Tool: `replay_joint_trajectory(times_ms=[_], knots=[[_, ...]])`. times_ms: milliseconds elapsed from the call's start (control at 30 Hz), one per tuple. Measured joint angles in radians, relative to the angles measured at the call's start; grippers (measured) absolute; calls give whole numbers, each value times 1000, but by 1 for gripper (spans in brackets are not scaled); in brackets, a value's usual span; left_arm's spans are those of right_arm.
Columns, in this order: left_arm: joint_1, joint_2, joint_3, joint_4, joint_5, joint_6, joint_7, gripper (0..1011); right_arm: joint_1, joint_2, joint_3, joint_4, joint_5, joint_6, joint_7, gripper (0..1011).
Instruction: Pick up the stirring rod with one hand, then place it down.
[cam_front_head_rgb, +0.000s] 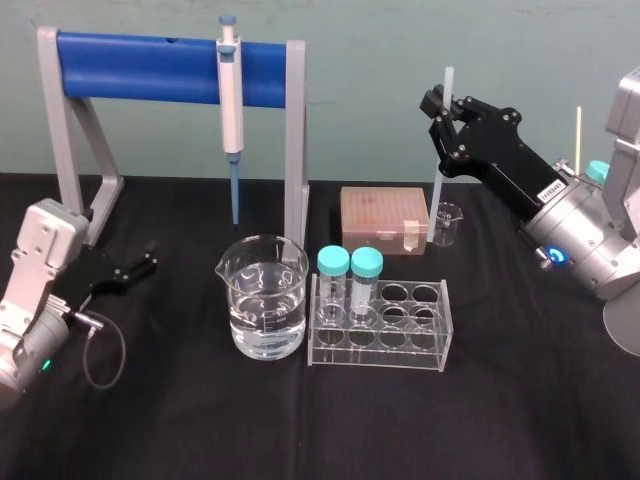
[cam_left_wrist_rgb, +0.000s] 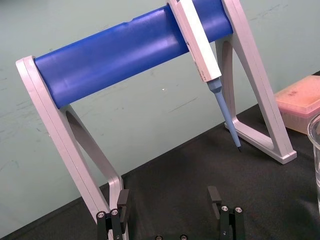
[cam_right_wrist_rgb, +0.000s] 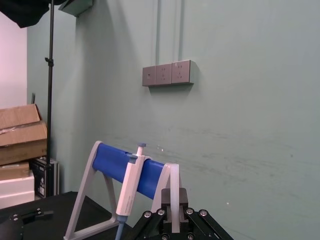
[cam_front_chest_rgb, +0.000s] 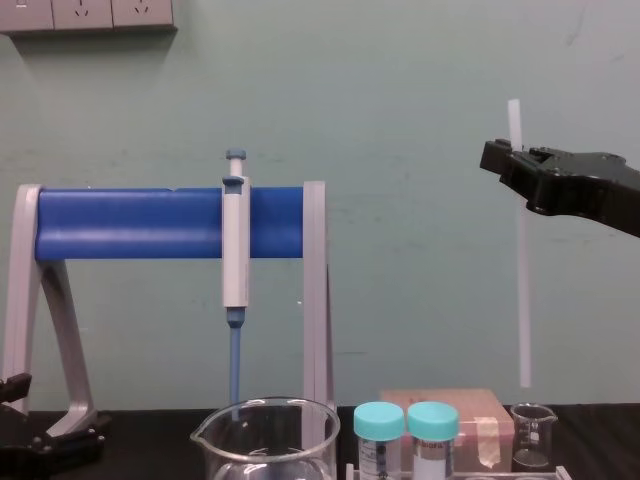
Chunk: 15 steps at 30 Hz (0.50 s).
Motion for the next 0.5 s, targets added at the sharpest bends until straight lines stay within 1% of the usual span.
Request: replay_joint_trajectory(times_ms=[500], knots=[[0,0,0,0,0,0,0,1000,7,-4,-6,13,2,-1,6,72]])
